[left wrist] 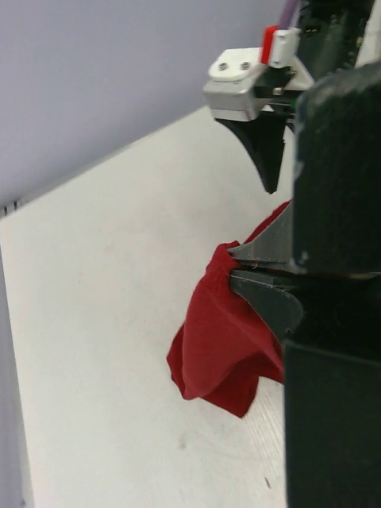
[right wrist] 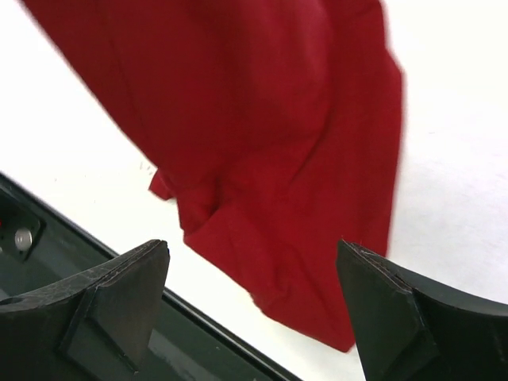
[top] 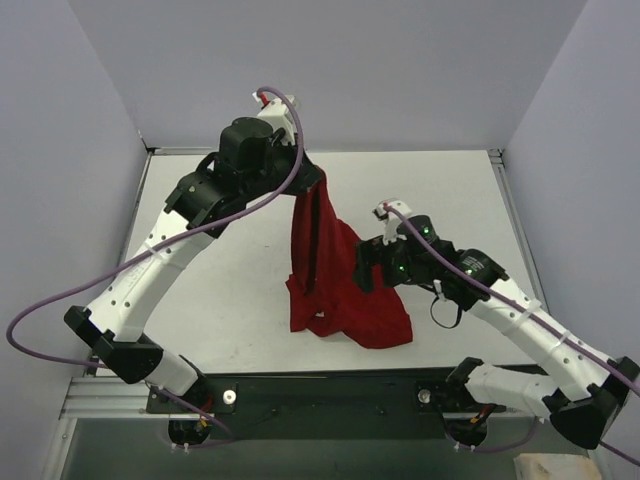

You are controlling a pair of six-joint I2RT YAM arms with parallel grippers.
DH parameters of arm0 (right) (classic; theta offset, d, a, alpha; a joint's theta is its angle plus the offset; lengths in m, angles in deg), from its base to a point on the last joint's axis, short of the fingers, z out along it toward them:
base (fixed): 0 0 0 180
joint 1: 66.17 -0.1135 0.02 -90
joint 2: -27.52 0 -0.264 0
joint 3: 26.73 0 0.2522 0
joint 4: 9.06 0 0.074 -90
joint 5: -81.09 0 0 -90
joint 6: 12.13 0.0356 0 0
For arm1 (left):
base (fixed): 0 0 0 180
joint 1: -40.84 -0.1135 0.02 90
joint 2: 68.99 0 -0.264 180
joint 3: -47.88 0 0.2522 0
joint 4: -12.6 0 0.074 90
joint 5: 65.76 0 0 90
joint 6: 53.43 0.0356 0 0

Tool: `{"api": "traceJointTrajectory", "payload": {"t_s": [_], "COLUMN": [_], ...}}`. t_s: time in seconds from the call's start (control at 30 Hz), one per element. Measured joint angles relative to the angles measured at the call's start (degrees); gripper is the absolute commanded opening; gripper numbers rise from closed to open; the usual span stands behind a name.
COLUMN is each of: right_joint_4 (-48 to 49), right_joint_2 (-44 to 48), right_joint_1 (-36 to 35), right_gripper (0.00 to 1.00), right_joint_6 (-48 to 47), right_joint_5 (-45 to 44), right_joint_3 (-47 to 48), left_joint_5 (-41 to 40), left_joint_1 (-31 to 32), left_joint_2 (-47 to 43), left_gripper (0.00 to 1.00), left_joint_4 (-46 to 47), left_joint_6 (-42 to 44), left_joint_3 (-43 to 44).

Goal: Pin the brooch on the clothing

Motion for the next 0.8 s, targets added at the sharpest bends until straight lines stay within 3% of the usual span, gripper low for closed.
{"api": "traceJointTrajectory", "payload": {"t_s": [0.37,0.47,0.5,0.57,0.6,0.63,0.8], "right_joint_4": [7.6,8.0,7.7,7.3,6.8,6.4,4.8], "right_joint_2": [-19.9,-27.5,-29.8,-33.0,-33.9,-34.1,-28.8], "right_joint_1": [-16.1,-18.4,-18.8,-18.9,-18.9,-18.7,-15.3], "right_gripper": [0.85,0.68,0.41,0.13,0.06,0.01,0.00], "right_joint_6": [4.2,5.3,5.5,5.4,5.7,5.7,4.8], "right_joint_5": [-4.0,-6.4,-7.1,-8.3,-9.2,-9.9,-11.7], "right_joint_3": [-5.6,-5.5,-5.2,-5.1,-5.1,-5.1,-4.9], "left_joint_5": [1.2,3.0,3.7,4.8,5.5,6.2,8.8], "left_joint_1": [-13.4,-16.0,-16.9,-18.4,-19.3,-20.2,-23.3], "left_joint_2": [-2.8,-4.2,-4.8,-6.0,-6.7,-7.6,-10.4], "left_gripper": [0.00,0.00,0.00,0.00,0.00,0.00,0.00], "left_joint_4": [-1.6,-1.6,-1.6,-1.5,-1.5,-1.6,-1.6], "left_joint_6": [-2.7,-3.1,-3.3,-3.4,-3.4,-3.4,-3.0], "left_joint_3": [-9.7,-10.4,-10.5,-10.8,-11.1,-11.3,-11.8]}}
